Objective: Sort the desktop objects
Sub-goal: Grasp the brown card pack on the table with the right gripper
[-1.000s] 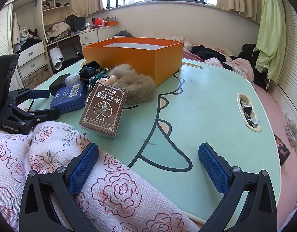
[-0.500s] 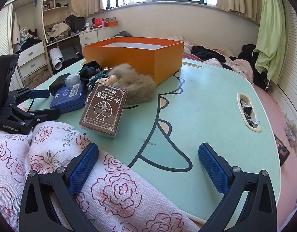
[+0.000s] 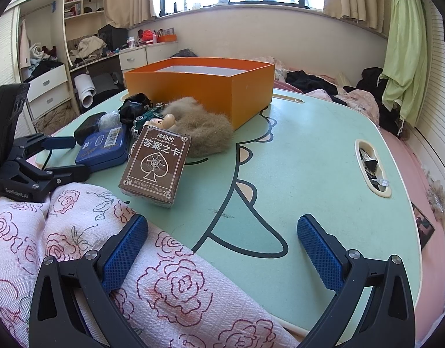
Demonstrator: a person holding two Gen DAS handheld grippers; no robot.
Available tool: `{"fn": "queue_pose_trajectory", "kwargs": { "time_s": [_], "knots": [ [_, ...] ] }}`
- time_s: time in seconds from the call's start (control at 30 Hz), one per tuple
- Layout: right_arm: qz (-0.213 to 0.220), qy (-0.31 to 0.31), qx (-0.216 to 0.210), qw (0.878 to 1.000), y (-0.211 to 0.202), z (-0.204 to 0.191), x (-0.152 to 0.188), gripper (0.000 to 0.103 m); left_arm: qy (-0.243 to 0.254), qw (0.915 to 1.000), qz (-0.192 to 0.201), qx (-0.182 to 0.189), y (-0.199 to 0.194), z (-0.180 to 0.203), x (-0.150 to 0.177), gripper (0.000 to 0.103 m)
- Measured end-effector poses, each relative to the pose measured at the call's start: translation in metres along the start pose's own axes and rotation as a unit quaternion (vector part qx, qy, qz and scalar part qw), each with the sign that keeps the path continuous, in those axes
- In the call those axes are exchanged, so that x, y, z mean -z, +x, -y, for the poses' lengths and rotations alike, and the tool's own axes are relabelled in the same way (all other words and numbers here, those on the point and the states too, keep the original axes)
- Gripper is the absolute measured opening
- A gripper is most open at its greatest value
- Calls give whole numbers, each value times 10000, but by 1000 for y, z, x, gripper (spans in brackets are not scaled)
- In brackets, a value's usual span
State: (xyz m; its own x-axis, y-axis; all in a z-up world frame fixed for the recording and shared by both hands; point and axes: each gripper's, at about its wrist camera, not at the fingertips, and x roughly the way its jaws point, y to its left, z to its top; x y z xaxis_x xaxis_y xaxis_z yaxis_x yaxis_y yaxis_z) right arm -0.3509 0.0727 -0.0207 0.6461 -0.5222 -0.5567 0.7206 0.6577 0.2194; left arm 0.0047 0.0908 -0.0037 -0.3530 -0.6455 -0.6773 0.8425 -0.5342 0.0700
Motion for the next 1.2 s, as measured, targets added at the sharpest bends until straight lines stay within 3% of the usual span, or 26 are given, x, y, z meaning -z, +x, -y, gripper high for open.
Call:
{"fn": "queue_pose_trajectory", "kwargs": {
  "time_s": [0.03,0.13,0.17,0.33,0.47,0.53,0.67,0.77,0.87,1.03,1.13,1.2],
  "knots": [
    [46,59,-51,10000,-2,2,0,102,-2,10000,1,3,0,0,0,103],
    [476,87,-279,9984,-20,0,-5,84,-2,10000,4,6,0,0,0,103],
    [585,29,-352,9977,-25,-4,-11,84,0,10000,5,6,0,0,0,103],
    [194,24,-802,9966,-10,-23,-40,82,-3,10000,8,8,0,1,1,103],
    [-268,57,-1043,9942,13,-28,-39,48,-1,10000,9,9,0,0,1,103],
    [-265,185,-1095,9935,14,-24,-35,46,-3,10000,29,8,-1,0,1,103],
    [345,444,-1235,9908,-8,-11,-29,45,-74,9998,162,113,-4,-4,2,103],
    [572,552,-1177,9899,-16,-5,-26,42,-58,9990,379,219,-10,-4,-1,103],
    [488,633,-1210,9894,-11,-2,-26,42,112,9974,593,405,-14,1,-7,103],
    [367,631,-1143,9908,-6,-5,-27,42,551,9969,487,287,-1,13,-22,95],
    [120,631,-972,9932,3,-6,-25,42,722,9962,394,281,4,20,-31,86],
    [-119,638,-866,9941,11,-6,-23,43,828,9953,305,391,7,23,-35,74]
  ]
}}
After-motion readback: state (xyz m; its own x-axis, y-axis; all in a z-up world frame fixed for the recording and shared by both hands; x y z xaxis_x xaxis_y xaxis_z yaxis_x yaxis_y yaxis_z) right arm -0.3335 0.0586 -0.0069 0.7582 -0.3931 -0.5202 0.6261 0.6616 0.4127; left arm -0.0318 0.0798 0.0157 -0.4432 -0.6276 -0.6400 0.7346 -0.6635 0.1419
